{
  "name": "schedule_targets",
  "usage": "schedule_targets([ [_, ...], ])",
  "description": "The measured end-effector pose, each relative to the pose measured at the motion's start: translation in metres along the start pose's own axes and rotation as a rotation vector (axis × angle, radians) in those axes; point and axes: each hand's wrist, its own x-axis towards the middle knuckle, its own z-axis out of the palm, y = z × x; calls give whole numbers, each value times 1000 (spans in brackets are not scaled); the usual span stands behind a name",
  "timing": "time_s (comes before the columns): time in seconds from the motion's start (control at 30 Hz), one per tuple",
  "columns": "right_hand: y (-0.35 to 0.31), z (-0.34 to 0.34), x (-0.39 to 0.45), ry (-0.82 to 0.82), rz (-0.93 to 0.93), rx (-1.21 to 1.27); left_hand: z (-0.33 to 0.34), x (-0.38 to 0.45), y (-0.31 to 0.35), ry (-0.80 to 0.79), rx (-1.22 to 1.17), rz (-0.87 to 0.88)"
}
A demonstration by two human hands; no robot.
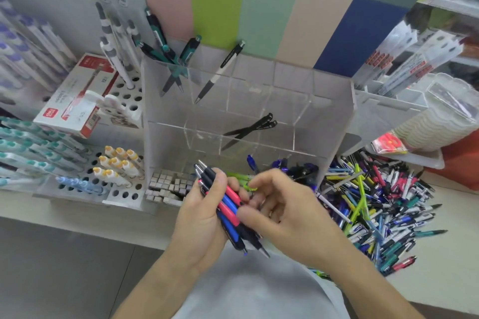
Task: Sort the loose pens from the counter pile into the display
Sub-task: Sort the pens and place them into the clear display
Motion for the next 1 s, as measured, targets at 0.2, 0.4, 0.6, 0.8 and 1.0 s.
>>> schedule_targets([
  [0.2, 20, 2, -3, 9, 141, 134, 1, 0, -4, 77, 29, 29],
  [0.4, 20, -18, -4, 113, 181, 336, 0, 2, -4, 167, 97, 115],
  [0.6, 17, -38, -10, 40, 174, 590, 2, 2, -4, 170, 113, 116],
  [0.8, 20, -55, -5, 86, 52, 749, 2, 2, -1, 106, 117, 88],
  [1.0, -3, -31, 2, 0, 29, 371, -1, 1, -2, -28, 84, -42],
])
